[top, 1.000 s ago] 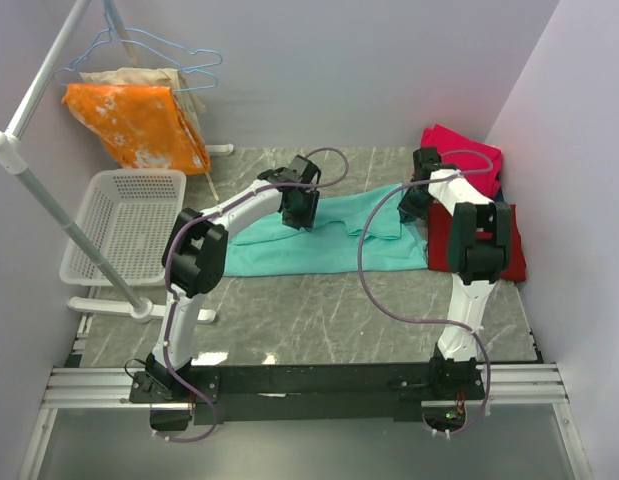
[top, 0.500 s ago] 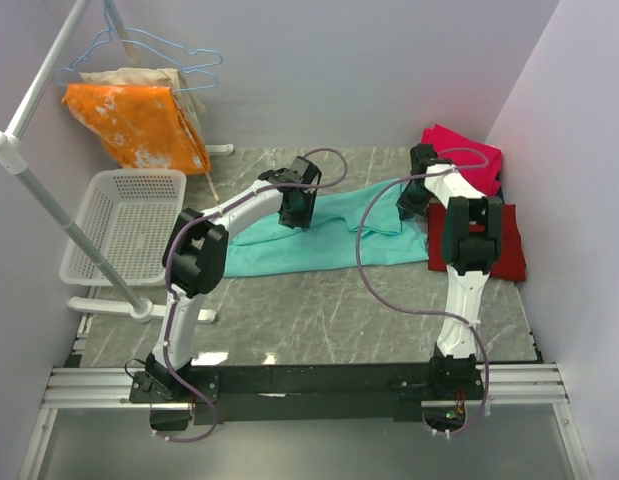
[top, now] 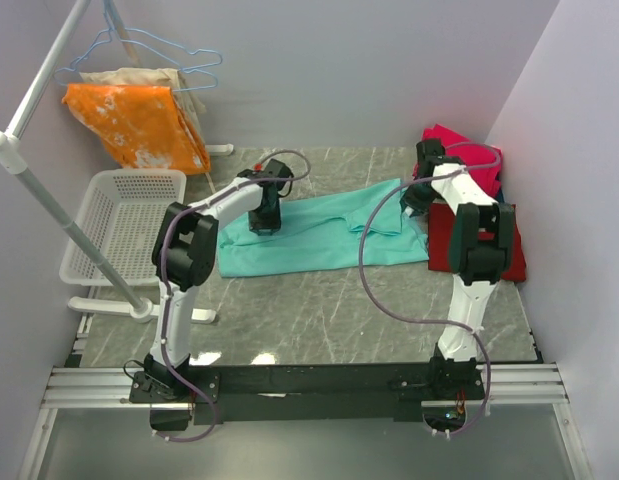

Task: Fold and stack the t-shirts
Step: Fold the tshirt

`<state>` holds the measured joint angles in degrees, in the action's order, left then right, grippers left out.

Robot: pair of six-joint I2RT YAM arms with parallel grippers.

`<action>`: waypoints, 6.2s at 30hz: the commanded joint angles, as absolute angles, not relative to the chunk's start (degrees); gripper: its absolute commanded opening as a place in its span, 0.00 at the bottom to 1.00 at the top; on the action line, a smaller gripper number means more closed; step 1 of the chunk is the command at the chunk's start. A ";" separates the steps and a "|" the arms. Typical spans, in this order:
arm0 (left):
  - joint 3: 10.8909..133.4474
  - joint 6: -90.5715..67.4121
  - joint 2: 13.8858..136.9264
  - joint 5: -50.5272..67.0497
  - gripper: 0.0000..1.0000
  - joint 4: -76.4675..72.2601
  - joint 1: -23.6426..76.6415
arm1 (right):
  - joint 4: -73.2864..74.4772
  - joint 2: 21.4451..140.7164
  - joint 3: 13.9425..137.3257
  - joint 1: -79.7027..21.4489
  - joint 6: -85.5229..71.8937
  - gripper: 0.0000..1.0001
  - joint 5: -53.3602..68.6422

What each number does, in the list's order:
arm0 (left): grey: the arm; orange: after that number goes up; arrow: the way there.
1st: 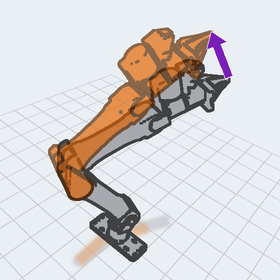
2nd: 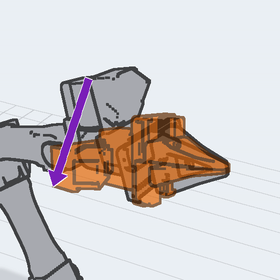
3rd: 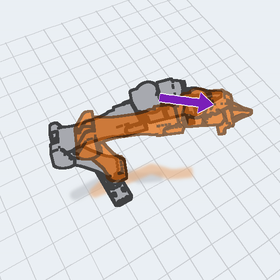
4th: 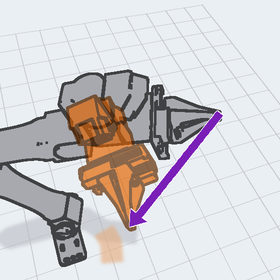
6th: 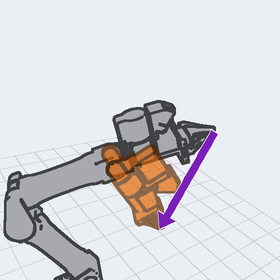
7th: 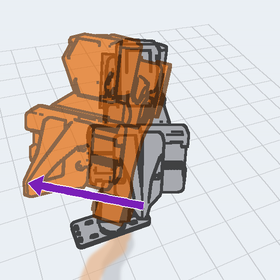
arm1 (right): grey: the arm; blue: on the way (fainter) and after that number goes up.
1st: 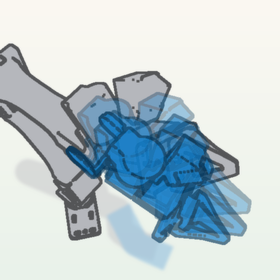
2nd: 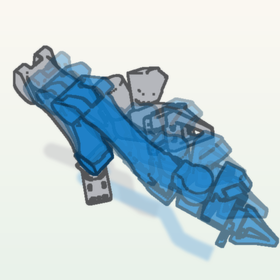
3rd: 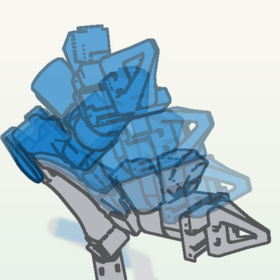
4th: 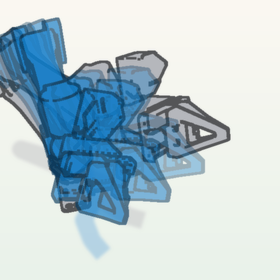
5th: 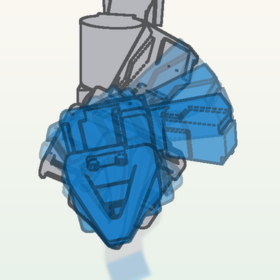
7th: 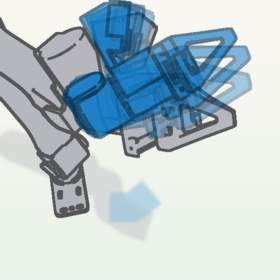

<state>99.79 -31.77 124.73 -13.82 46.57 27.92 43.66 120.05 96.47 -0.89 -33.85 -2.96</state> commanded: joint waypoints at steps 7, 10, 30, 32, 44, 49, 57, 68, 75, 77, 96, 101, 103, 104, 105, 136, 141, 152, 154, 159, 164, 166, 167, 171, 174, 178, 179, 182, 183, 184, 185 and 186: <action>97.38 -36.65 120.94 -18.63 0.44 50.18 26.37 | 45.69 114.78 100.54 -7.46 -31.20 0.34 -1.50; 95.98 -37.53 119.27 -20.47 0.44 50.19 25.75 | 44.92 115.66 99.94 -8.87 -31.20 0.34 1.48; 88.16 -38.58 115.75 -20.83 0.45 49.92 19.25 | 52.73 131.39 111.71 -15.12 -33.31 0.31 7.38; 87.02 -39.19 115.32 -21.35 0.45 50.27 18.90 | 53.70 132.01 112.59 -15.03 -33.31 0.31 7.47; 82.35 -42.45 111.71 -27.25 0.46 52.65 15.47 | 55.63 134.65 113.03 -13.89 -34.37 0.30 7.73; 85.16 -41.05 111.01 -26.72 0.45 52.91 15.29 | 54.50 133.51 112.86 -13.45 -34.01 0.27 7.65; 86.75 -37.01 107.05 -24.35 0.46 50.28 15.29 | 52.73 124.19 111.00 -12.92 -34.72 0.33 1.76; 88.15 -34.19 110.13 -17.14 0.44 47.90 15.38 | 54.23 119.81 102.84 -15.38 -31.38 0.30 0.62; 88.59 -33.93 111.53 -15.82 0.44 47.46 15.38 | 52.21 117.77 95.98 -17.67 -32.43 0.05 0.26; 88.86 -33.84 111.88 -15.47 0.44 47.46 15.38 | 52.29 118.21 95.89 -17.84 -32.61 0.02 0.18; 89.56 -33.92 113.29 -15.91 0.43 48.16 15.38 | 51.86 128.93 107.05 -17.93 -34.28 0.00 -0.62; 89.65 -33.92 113.29 -15.82 0.43 48.16 15.38 | 52.47 131.48 108.72 -18.02 -33.40 0.00 1.93; 89.56 -33.93 113.20 -15.82 0.43 48.16 15.38 | 51.42 131.22 108.11 -18.10 -32.79 0.00 3.95; 89.47 -33.93 113.20 -15.82 0.43 48.25 15.38 | 50.81 130.79 107.15 -17.93 -32.61 0.00 5.09; 89.39 -33.93 113.12 -15.82 0.43 48.08 15.38 | 49.23 130.43 106.44 -18.10 -32.43 0.00 6.75; 90.00 -33.49 114.08 -15.47 0.43 48.08 15.38 | 52.21 132.72 111.37 -18.72 -28.39 0.00 15.20; 89.65 -33.57 113.99 -15.12 0.43 47.81 15.38 | 45.63 125.88 107.50 -17.84 -28.82 0.00 19.77; 89.56 -33.66 113.99 -15.21 0.43 47.72 15.38 | 43.16 118.57 106.79 -16.61 -29.09 0.11 18.82; 89.74 -33.58 114.08 -15.12 0.43 47.72 15.38 | 43.77 118.47 107.40 -15.74 -30.14 0.11 15.48; 89.74 -33.40 114.35 -15.03 0.42 47.72 15.47 | 49.56 124.79 113.36 -13.63 -30.94 0.13 12.57; 89.74 -33.57 114.52 -15.29 0.43 47.72 15.47 | 53.08 129.37 115.32 -12.92 -30.50 0.11 12.56; 90.09 -33.57 114.78 -15.38 0.43 47.90 15.47 | 53.17 129.20 112.86 -12.92 -30.41 0.11 13.18; 90.17 -33.57 115.05 -15.38 0.43 47.90 15.47 | 53.61 128.68 111.72 -13.01 -30.50 0.10 11.79; 90.70 -33.75 115.57 -15.21 0.43 47.99 15.47 | 54.14 128.14 105.57 -13.01 -30.50 0.08 9.50; 91.23 -33.75 116.19 -15.29 0.43 48.25 15.47 | 55.28 128.58 103.81 -12.92 -30.59 0.06 7.57; 91.58 -34.10 116.81 -16.17 0.43 48.95 15.47 | 56.42 128.23 101.43 -12.75 -31.02 0.06 4.40; 91.58 -34.19 117.07 -16.61 0.43 49.22 15.47 | 56.77 128.06 100.90 -12.66 -31.29 0.05 3.87; 91.67 -34.71 117.77 -17.66 0.43 49.83 15.47 | 57.82 127.71 99.14 -11.96 -31.55 0.04 2.11; 91.67 -34.89 117.86 -17.84 0.43 49.92 15.47 | 58.18 127.71 98.71 -11.87 -31.55 0.01 1.24; 91.76 -35.15 118.21 -18.19 0.43 50.53 15.47 | 58.71 127.71 98.53 -11.78 -31.47 0.01 0.10; 91.84 -35.24 118.47 -18.37 0.43 50.62 15.47 | 59.32 127.71 98.35 -11.60 -31.03 0.00 0.09; 91.93 -35.33 118.65 -18.46 0.43 50.71 15.47 | 59.67 127.62 98.00 -11.51 -30.94 0.00 -1.74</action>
<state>89.58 -34.30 117.73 -16.67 49.19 15.25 54.76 127.70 100.86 -12.51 -31.73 7.05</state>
